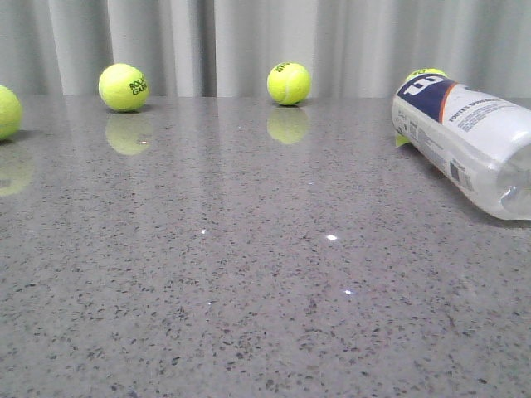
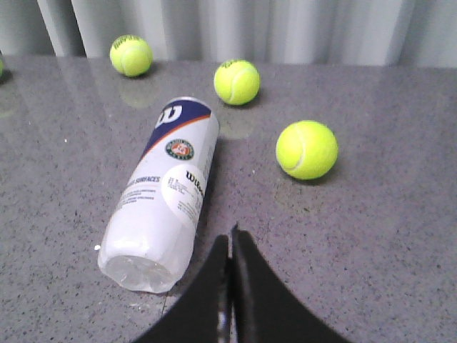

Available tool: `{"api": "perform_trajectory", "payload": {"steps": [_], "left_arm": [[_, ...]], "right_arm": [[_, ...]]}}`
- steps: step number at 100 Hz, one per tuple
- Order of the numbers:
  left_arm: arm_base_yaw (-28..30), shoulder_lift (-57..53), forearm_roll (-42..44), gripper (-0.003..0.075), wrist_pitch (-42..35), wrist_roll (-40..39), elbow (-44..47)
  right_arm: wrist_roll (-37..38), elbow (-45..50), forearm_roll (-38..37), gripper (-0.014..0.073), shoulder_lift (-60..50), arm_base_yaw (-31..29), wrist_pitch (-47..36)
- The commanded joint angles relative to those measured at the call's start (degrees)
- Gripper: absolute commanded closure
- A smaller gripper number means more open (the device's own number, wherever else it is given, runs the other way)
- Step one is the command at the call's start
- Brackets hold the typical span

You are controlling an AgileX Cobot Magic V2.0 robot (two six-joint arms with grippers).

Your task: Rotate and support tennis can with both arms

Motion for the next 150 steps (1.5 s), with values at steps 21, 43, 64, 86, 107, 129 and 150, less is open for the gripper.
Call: {"api": "perform_trajectory", "payload": {"steps": [21, 43, 64, 86, 107, 129, 150], "left_arm": [[0.11, 0.50, -0.60, 0.0741, -4.23, -0.53, 2.76], [0.11, 0.50, -0.60, 0.0741, -4.23, -0.53, 2.76], [0.11, 0.50, -0.60, 0.0741, -4.23, -0.53, 2.76], [0.11, 0.50, -0.60, 0.0741, -4.23, -0.53, 2.76], [0.11, 0.50, -0.60, 0.0741, -4.23, -0.53, 2.76], [0.11, 0.50, -0.60, 0.0741, -4.23, -0.53, 2.76], [0.11, 0.50, -0.60, 0.0741, -4.23, -0.53, 2.76]], "right_arm": [[-0.15, -11.46, 3.66, 0.0662, 16.82, -0.31, 3.45], [-0.15, -11.46, 3.82, 0.0582, 22.09, -0.31, 5.80], [-0.43, -11.46, 3.88, 0.0062, 22.66, -0.31, 6.21], [-0.93, -11.46, 5.48, -0.0043, 23.45, -0.13, 2.50], [-6.38, -15.16, 8.79, -0.0043, 31.36, 1.94, 0.34], [-6.38, -23.21, 8.79, -0.0043, 43.86, 4.61, -0.19], [-6.38, -29.53, 8.79, -0.0043, 54.58, 5.71, -0.19]]}}
